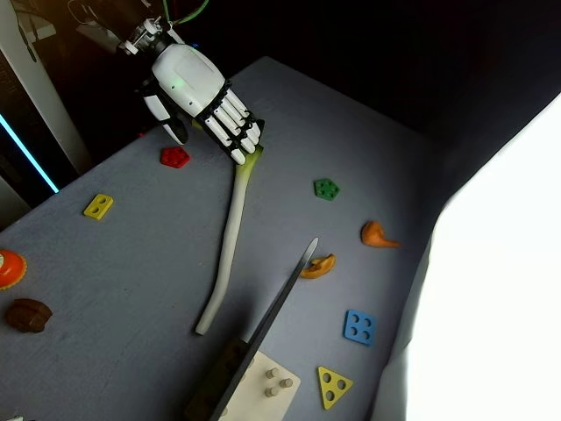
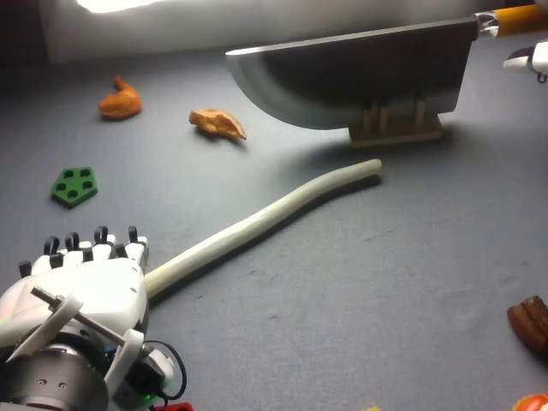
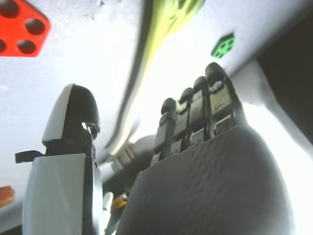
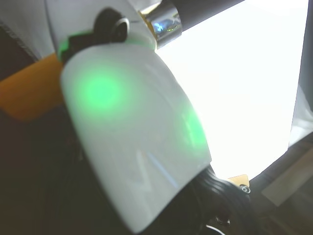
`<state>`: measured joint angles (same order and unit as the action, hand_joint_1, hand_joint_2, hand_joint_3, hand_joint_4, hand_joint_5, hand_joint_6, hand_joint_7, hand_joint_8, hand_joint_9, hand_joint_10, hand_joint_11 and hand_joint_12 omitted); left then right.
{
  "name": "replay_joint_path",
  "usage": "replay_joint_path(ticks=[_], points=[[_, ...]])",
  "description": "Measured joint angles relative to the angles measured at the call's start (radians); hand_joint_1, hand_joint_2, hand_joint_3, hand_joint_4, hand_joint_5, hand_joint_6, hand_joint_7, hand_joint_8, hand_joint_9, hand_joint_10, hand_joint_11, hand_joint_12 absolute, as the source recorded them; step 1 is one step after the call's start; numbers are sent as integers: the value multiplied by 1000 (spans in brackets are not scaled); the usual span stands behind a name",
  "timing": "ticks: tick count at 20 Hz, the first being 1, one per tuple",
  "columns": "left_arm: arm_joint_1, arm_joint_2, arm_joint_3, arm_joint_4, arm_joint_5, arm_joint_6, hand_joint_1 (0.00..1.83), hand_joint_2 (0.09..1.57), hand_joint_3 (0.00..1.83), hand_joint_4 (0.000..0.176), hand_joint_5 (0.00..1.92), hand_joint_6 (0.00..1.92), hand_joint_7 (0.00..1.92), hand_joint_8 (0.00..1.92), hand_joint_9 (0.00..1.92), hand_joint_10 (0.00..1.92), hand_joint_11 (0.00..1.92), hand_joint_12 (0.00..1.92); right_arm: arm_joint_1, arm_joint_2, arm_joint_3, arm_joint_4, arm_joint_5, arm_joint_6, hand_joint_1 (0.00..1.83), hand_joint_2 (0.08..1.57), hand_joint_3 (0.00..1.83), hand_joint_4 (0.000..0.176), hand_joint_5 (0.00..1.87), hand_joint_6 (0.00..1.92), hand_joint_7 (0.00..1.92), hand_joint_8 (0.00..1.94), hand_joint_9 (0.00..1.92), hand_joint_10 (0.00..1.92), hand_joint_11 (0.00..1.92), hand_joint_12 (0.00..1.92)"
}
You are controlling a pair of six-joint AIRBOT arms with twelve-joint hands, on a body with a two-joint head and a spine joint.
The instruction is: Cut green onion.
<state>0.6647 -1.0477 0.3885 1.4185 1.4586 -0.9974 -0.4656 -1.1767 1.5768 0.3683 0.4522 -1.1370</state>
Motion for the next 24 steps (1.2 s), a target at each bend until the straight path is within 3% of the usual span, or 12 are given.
replay_joint_path(ticks=[1, 3, 4, 7, 9, 13, 17, 22, 24], points=[[0, 0, 0, 0, 0, 0, 893, 1231, 10, 40, 29, 4, 0, 0, 0, 0, 0, 20, 0, -10, 13, -5, -1, 12, 1017, 1054, 3, 0, 0, 0, 0, 0, 0, 0, 0, 0], [0, -2, 2, -1, 0, 0, 909, 1214, 1, 34, 59, 17, 0, 0, 0, 0, 21, 13, 0, -21, 32, -40, -5, 66, 1055, 1042, 0, 5, 0, 0, 0, 0, 0, 0, 0, 0], [0, -11, 8, -1, 4, 0, 896, 1231, 6, 36, 69, 4, 0, 0, 0, 0, 0, 126, 0, -23, 41, -81, -5, 121, 1057, 1040, 0, 4, 0, 0, 0, 0, 0, 0, 0, 0], [0, -24, 15, -2, 3, -23, 897, 1230, 4, 32, 76, 8, 19, 6, 0, 0, 0, 123, 0, -24, 46, -162, -14, 230, 1017, 1056, 4, 7, 0, 0, 0, 0, 0, 0, 0, 0], [0, -35, 21, -5, 1, -39, 928, 1220, 0, 29, 71, 3, 22, 3, 0, 0, 0, 85, 1, -24, 46, -171, -40, 253, 1020, 1052, 2, 5, 0, 0, 0, 0, 0, 0, 0, 0], [0, -54, 23, -10, 11, -56, 880, 1231, 3, 40, 31, 5, 0, 0, 0, 0, 0, 94, 1, -25, 50, -196, -48, 276, 1006, 1057, 4, 1, 0, 0, 0, 0, 0, 0, 0, 0], [0, -58, 22, -22, 24, -84, 900, 1219, 0, 33, 46, 5, 0, 0, 0, 0, 0, 123, 21, -32, 62, -226, -80, 311, 1017, 1056, 4, 0, 0, 0, 0, 0, 0, 0, 0, 0], [-3, -58, 22, -46, 58, -134, 904, 1212, 0, 43, 50, 2, 4, 1, 11, 4, 0, 163, 26, -37, 76, -258, -121, 375, 968, 1078, 13, 0, 0, 0, 0, 0, 0, 0, 0, 0], [-3, -58, 22, -49, 63, -134, 916, 1212, 0, 37, 66, 7, 9, 3, 7, 2, 0, 161, 26, -40, 79, -275, -122, 393, 973, 1076, 12, 1, 0, 0, 0, 0, 0, 0, 0, 0]])
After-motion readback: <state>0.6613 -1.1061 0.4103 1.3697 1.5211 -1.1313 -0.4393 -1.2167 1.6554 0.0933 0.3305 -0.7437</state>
